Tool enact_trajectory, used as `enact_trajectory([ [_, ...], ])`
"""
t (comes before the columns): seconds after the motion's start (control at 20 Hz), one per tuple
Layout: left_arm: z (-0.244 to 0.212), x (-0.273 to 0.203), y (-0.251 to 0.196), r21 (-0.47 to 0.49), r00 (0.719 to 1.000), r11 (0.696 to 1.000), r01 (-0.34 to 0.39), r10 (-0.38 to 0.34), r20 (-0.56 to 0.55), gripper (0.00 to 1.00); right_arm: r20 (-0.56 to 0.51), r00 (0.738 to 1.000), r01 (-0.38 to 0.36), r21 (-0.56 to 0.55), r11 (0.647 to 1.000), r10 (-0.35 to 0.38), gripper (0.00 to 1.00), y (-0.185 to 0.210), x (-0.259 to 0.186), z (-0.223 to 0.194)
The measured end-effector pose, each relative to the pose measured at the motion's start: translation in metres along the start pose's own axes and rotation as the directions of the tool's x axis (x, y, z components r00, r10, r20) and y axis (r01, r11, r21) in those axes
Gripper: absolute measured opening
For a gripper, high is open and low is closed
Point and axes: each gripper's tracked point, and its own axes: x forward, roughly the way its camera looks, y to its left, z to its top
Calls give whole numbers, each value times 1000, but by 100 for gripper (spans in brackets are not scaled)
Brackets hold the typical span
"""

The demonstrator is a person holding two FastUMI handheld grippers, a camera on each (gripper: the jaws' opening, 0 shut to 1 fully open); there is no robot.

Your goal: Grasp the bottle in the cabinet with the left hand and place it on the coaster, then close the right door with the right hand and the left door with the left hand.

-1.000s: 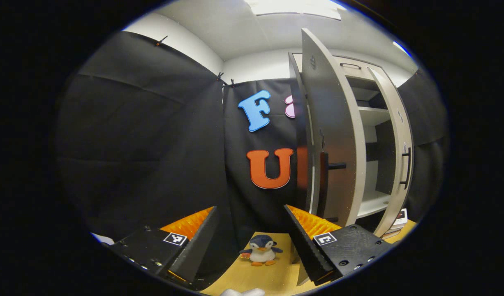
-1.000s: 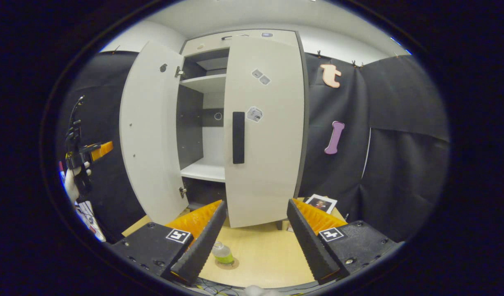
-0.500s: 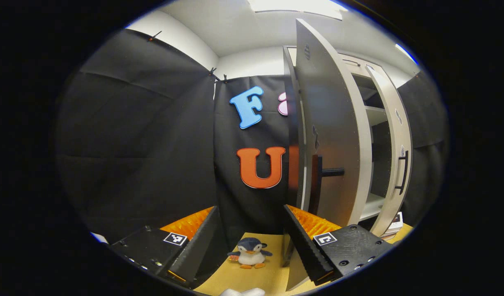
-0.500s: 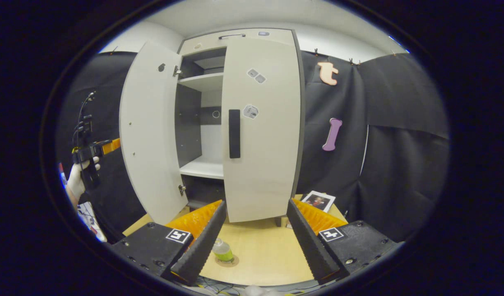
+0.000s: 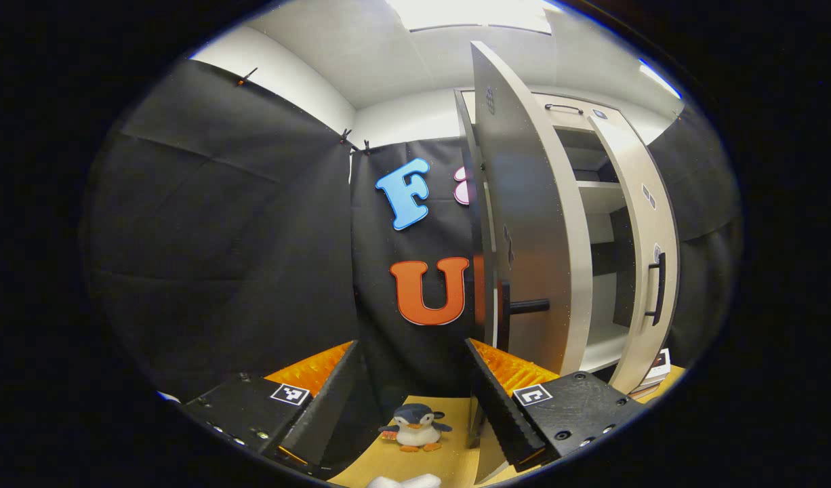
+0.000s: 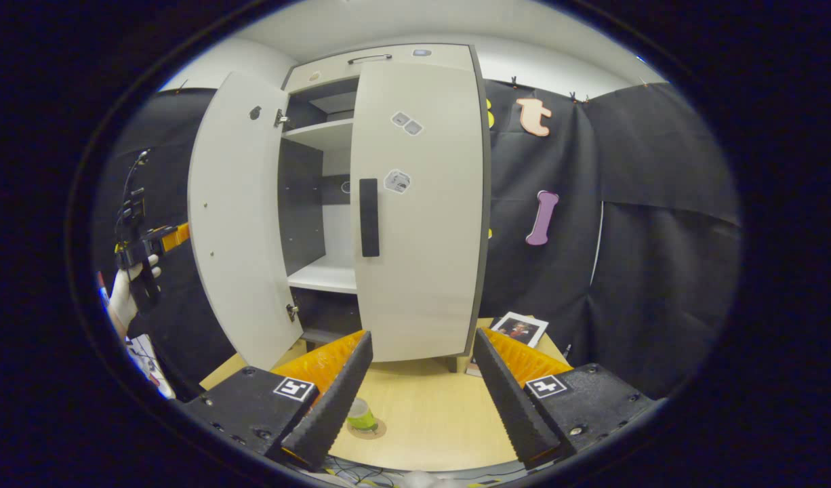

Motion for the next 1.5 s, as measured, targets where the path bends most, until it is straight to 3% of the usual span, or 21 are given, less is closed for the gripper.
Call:
enact_trajectory([
  [0.1, 0, 0, -3, -9, 1000, 1000, 10, -10, -4, 89, 2, 1000, -10, 7, 1000, 10, 98, 1, 2, 0],
  [0.15, 0, -2, -8, -14, 1000, 1000, 20, -20, -8, 93, 2, 1000, -17, 7, 1000, 17, 98, 2, 3, 0],
  [0.5, 3, -9, -49, -25, 998, 998, 63, -63, -18, 94, -4, 999, -40, 13, 999, 40, 94, -4, 9, -1],
  [0.55, 3, -9, -56, -32, 997, 997, 73, -73, -20, 94, -5, 999, -39, 14, 999, 40, 98, -6, 10, -1],
  [0.6, 4, -10, -65, -39, 996, 995, 88, -88, -21, 94, -5, 999, -39, 17, 999, 39, 94, -8, 9, -2],
  [0.75, 5, -10, -89, -50, 990, 989, 136, -137, -21, 93, -3, 999, -33, 23, 999, 33, 98, -14, 9, -1],
  [0.85, 3, -8, -106, -48, 985, 984, 171, -172, -21, 89, 0, 1000, -28, 24, 999, 28, 99, -17, 8, 0],
  [0.9, 1, -8, -114, -51, 981, 981, 188, -190, -32, 93, 1, 1000, -25, 22, 999, 25, 98, -19, 7, 1],
  [1.05, -6, -10, -130, -60, 977, 978, 201, -204, -56, 95, 14, 1000, -6, 5, 1000, 6, 94, -26, 7, 5],
  [1.15, -7, -16, -139, -71, 973, 973, 220, -224, -60, 95, 28, 1000, 12, 0, 1000, -12, 98, -31, 6, 8],
  [1.2, -7, -20, -143, -72, 970, 971, 229, -233, -64, 95, 33, 999, 14, 5, 1000, -14, 94, -31, 6, 10],
  [1.25, -8, -23, -147, -68, 968, 969, 237, -242, -69, 95, 35, 999, 12, 10, 1000, -13, 98, -29, 6, 11],
  [1.3, -10, -27, -153, -61, 965, 967, 246, -250, -79, 95, 38, 999, 11, 12, 1000, -12, 94, -28, 4, 11],
  [1.5, -12, -46, -167, -80, 950, 954, 288, -295, -98, 95, 47, 999, 1, 8, 1000, -2, 98, -19, 5, 16],
])
